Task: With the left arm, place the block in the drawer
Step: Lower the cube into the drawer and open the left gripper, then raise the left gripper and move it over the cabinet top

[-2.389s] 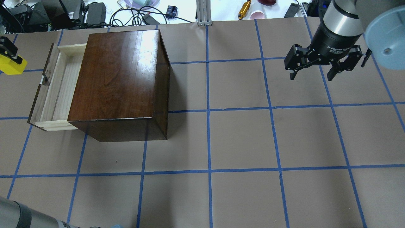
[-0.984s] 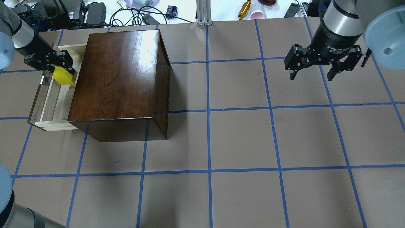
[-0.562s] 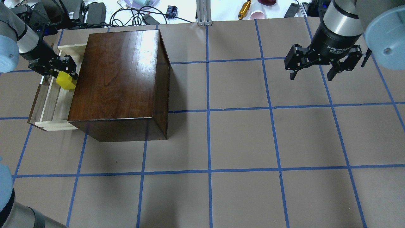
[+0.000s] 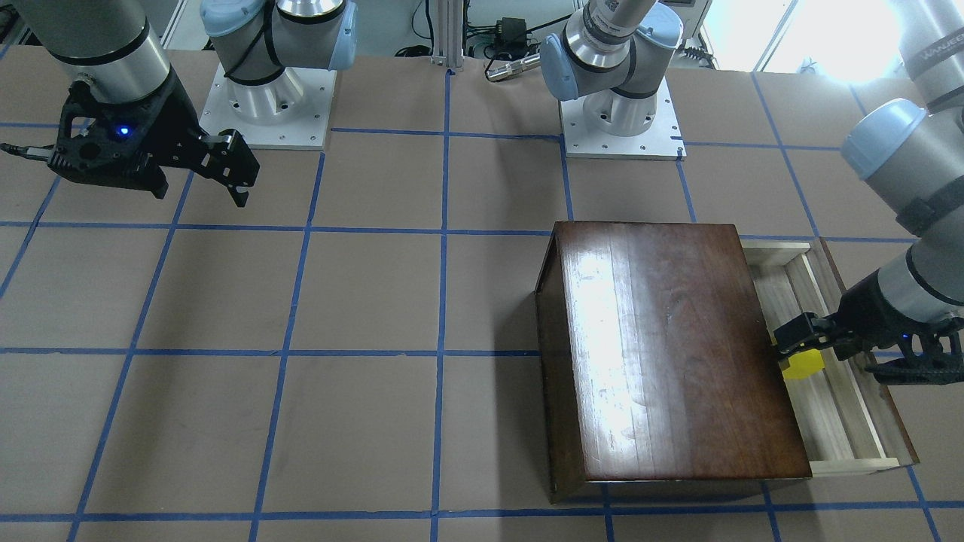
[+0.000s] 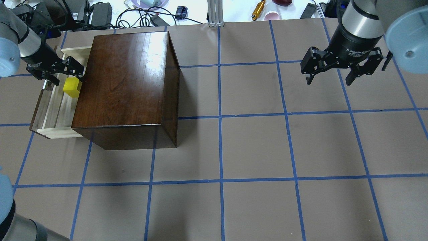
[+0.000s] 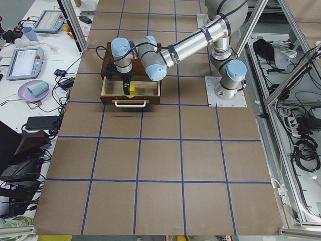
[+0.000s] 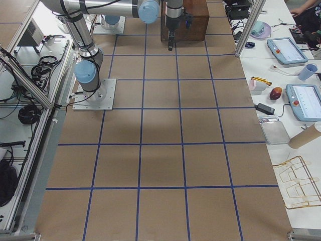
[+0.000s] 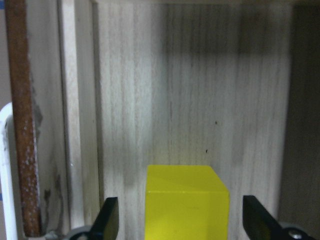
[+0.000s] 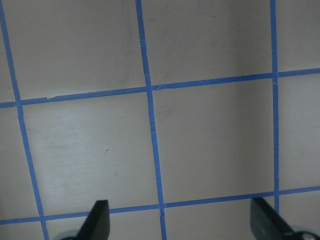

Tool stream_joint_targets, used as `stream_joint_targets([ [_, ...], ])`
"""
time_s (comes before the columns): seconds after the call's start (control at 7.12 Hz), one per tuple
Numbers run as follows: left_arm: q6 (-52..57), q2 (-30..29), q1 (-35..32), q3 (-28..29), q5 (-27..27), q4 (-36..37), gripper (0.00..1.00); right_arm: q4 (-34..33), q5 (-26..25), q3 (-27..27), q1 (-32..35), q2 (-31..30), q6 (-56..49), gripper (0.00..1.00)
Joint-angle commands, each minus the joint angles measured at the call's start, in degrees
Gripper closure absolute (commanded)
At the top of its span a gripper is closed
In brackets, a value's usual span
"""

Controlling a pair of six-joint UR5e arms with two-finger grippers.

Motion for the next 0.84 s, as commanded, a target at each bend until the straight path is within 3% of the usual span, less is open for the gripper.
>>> stream_joint_targets([
  [0.0, 0.1, 2.8, 0.1, 1.4, 0.2, -4.6, 0.00, 0.0, 0.0, 0.0, 0.0, 0.0, 0.0, 0.00],
  [0.42, -4.3, 10.2, -2.6, 5.5, 0.4, -17.6, 0.00, 0.0, 0.0, 0.0, 0.0, 0.0, 0.0, 0.00],
  [0.7, -11.5, 14.8, -7.5, 5.7, 0.4, -22.2, 0.00, 0.0, 0.0, 0.0, 0.0, 0.0, 0.0, 0.00],
])
